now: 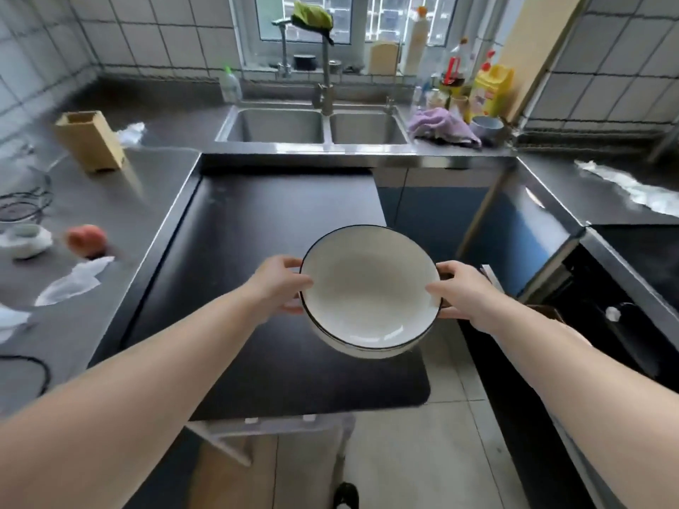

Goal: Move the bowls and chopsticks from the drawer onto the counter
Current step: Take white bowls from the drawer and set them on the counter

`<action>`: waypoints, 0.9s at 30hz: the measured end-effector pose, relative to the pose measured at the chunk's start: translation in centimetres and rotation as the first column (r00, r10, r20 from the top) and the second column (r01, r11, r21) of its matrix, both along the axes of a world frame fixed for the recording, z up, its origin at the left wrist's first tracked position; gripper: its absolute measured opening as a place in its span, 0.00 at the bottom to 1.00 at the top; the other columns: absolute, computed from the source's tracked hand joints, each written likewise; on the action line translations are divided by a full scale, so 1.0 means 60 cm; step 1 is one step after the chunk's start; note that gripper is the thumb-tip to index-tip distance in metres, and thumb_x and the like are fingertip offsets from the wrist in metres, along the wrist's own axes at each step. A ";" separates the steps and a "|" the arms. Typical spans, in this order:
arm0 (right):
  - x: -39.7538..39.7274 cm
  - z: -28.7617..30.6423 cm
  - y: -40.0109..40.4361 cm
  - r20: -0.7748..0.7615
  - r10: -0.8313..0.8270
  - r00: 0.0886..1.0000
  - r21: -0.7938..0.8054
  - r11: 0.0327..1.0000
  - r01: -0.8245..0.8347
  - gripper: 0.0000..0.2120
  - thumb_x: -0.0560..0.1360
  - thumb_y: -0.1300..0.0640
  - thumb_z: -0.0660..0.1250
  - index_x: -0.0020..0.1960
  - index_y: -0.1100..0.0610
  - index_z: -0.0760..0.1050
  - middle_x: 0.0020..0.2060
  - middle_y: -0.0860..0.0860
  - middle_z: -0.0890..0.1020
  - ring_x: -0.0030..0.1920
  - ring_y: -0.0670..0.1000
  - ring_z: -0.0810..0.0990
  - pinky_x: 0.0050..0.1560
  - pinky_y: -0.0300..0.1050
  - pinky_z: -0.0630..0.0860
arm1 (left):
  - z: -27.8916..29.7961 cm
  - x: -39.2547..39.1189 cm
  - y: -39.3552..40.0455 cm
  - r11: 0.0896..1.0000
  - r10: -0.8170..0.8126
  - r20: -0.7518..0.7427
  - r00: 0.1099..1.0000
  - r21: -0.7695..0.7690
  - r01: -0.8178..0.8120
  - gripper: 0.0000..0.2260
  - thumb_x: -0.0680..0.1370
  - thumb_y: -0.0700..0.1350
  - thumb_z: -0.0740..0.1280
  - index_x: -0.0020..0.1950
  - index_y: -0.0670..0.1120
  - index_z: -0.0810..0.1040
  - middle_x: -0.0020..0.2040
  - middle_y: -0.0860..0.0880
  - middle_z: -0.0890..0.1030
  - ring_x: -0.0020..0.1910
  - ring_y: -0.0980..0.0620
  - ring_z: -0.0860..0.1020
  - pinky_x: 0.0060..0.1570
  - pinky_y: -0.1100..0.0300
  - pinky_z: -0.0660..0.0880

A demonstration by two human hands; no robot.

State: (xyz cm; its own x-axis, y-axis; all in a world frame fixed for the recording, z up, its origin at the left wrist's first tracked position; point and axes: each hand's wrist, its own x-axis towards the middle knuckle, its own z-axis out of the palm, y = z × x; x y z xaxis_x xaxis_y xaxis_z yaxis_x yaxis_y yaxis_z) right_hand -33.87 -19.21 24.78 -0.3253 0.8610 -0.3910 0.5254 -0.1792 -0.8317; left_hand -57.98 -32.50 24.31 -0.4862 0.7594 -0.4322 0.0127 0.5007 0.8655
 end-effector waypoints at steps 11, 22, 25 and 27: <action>-0.251 -0.095 0.032 0.083 0.204 0.975 -0.078 0.977 -0.197 0.22 0.75 0.62 0.66 0.68 0.56 0.68 0.46 0.51 0.77 0.46 0.51 0.79 0.47 0.49 0.81 | -0.088 -0.143 -0.048 0.913 0.408 -0.054 0.911 0.007 -0.408 0.15 0.74 0.35 0.64 0.57 0.46 0.81 0.51 0.45 0.84 0.50 0.45 0.82 0.45 0.47 0.82; -0.376 -0.168 0.041 0.082 0.243 0.967 -0.192 0.956 -0.224 0.17 0.74 0.66 0.64 0.61 0.57 0.71 0.53 0.56 0.79 0.50 0.55 0.81 0.46 0.51 0.82 | -0.161 -0.231 -0.059 0.840 0.533 -0.040 0.845 -0.093 -0.534 0.17 0.75 0.35 0.65 0.62 0.46 0.79 0.54 0.47 0.83 0.52 0.46 0.81 0.48 0.48 0.82; -0.404 -0.179 0.044 0.115 0.226 0.967 -0.202 0.959 -0.200 0.19 0.74 0.65 0.64 0.63 0.56 0.71 0.56 0.54 0.78 0.53 0.54 0.81 0.40 0.45 0.81 | -0.173 -0.267 -0.044 0.856 0.503 -0.051 0.863 -0.107 -0.506 0.17 0.75 0.35 0.65 0.62 0.47 0.79 0.54 0.48 0.82 0.52 0.47 0.80 0.47 0.51 0.81; -0.416 -0.175 0.047 0.106 0.218 0.970 -0.198 0.961 -0.195 0.21 0.74 0.65 0.63 0.66 0.55 0.70 0.58 0.53 0.77 0.54 0.53 0.80 0.37 0.42 0.79 | -0.171 -0.281 -0.039 0.863 0.492 -0.062 0.869 -0.100 -0.495 0.17 0.75 0.35 0.65 0.63 0.47 0.79 0.54 0.48 0.82 0.53 0.47 0.80 0.47 0.51 0.81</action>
